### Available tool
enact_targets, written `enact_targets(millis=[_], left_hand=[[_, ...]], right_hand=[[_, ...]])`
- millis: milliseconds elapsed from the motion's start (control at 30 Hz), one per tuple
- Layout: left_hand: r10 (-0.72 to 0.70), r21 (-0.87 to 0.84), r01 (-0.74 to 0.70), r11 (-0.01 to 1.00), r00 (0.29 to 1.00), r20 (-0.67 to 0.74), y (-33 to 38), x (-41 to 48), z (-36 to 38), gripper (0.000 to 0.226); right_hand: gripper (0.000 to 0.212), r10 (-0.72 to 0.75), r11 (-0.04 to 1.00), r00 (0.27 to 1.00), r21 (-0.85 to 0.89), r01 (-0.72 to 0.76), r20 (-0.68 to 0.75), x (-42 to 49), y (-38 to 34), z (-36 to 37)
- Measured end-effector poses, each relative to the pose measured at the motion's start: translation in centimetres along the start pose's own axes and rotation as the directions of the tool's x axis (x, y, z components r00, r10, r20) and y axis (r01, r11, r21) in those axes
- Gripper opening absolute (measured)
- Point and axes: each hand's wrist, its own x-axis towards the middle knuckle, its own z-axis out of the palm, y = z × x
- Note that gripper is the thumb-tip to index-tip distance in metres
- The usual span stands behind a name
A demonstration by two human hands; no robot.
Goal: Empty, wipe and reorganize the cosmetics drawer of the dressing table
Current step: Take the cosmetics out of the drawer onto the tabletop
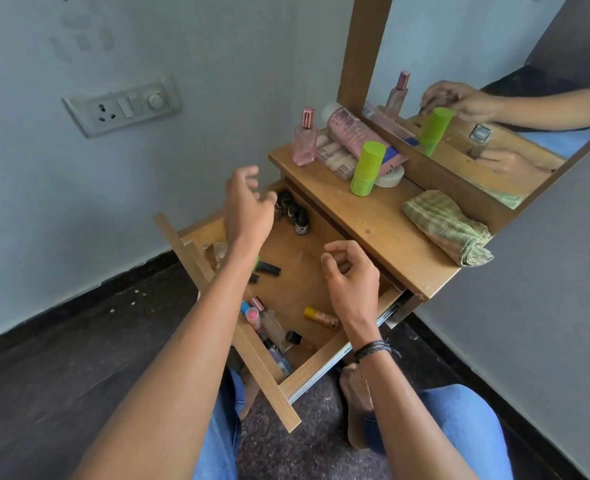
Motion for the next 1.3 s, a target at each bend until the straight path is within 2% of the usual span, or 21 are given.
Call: enact_targets(millis=[100,233,367,500,600,700,900,1100,1300], left_hand=[[-0.049,0.173,0.038,0.984,0.997,0.061,-2.6,-1.7,-1.5,0.045],[-0.053,0.346,-0.022,0.938,0.977,0.206,-3.7,-1.5,-2.4,0.049],[-0.034,0.405,-0.072,0.912,0.968,0.248,-4.4,-1.9,-2.1,0.051],[-0.002,0.449,-0.131,0.884,0.959,0.283,-4.3,-2.1,-1.7,0.055],[-0.006,0.461,-0.127,0.878,0.961,0.276,-4.2,-2.1,-1.9,0.056],[-0.009,0.465,-0.124,0.877,0.962,0.274,-4.0,-2.3,-2.0,0.057],[-0.017,0.466,-0.109,0.878,0.966,0.259,-3.9,-2.4,-1.9,0.059],[-0.007,0.464,-0.119,0.878,0.966,0.260,-3.7,-2.5,-1.8,0.061],[-0.007,0.457,-0.122,0.881,0.963,0.271,-3.8,-2.3,-1.7,0.063]], right_hand=[[0.010,-0.024,0.996,0.998,-0.084,0.029,0.060,-0.1,-0.1,0.0],[0.013,-0.009,0.985,0.993,-0.173,0.029,0.118,0.2,-0.1,0.4],[0.035,0.031,0.963,0.986,-0.268,0.013,0.162,1.3,-0.5,1.4],[0.061,-0.066,0.884,0.971,-0.439,0.163,0.228,3.7,-1.2,4.0],[0.066,-0.149,0.800,0.947,-0.528,0.285,0.285,5.6,-1.5,6.3],[0.064,-0.153,0.752,0.939,-0.580,0.312,0.306,7.2,-1.3,8.0],[0.041,-0.190,0.653,0.929,-0.665,0.362,0.319,8.0,-0.6,9.3],[0.039,-0.207,0.696,0.910,-0.600,0.394,0.358,8.9,-0.6,9.3],[0.027,-0.219,0.739,0.912,-0.551,0.387,0.347,9.2,-0.9,9.2]])
